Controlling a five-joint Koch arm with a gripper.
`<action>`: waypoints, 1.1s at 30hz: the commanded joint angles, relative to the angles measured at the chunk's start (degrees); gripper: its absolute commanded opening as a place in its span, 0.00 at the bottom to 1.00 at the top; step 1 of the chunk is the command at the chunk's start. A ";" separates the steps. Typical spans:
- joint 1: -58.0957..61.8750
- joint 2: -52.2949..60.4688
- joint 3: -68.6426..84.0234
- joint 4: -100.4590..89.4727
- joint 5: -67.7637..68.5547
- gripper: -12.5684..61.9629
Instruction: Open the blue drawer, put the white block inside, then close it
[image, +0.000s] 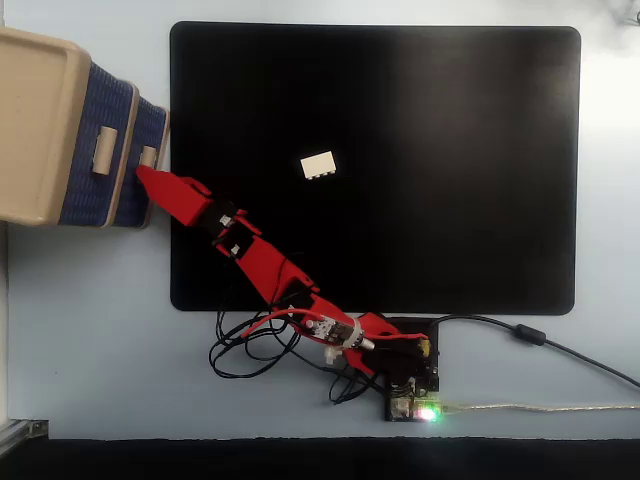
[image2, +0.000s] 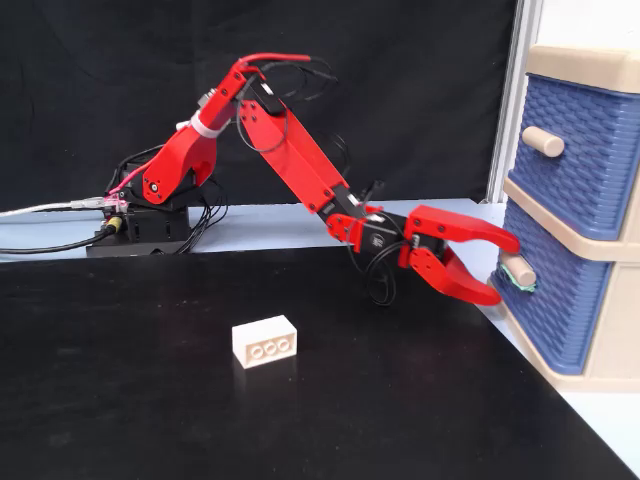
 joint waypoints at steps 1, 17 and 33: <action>-0.09 0.35 -3.43 -3.34 0.62 0.48; 1.76 10.37 12.74 7.56 0.00 0.06; 7.21 27.25 36.12 7.56 -0.26 0.63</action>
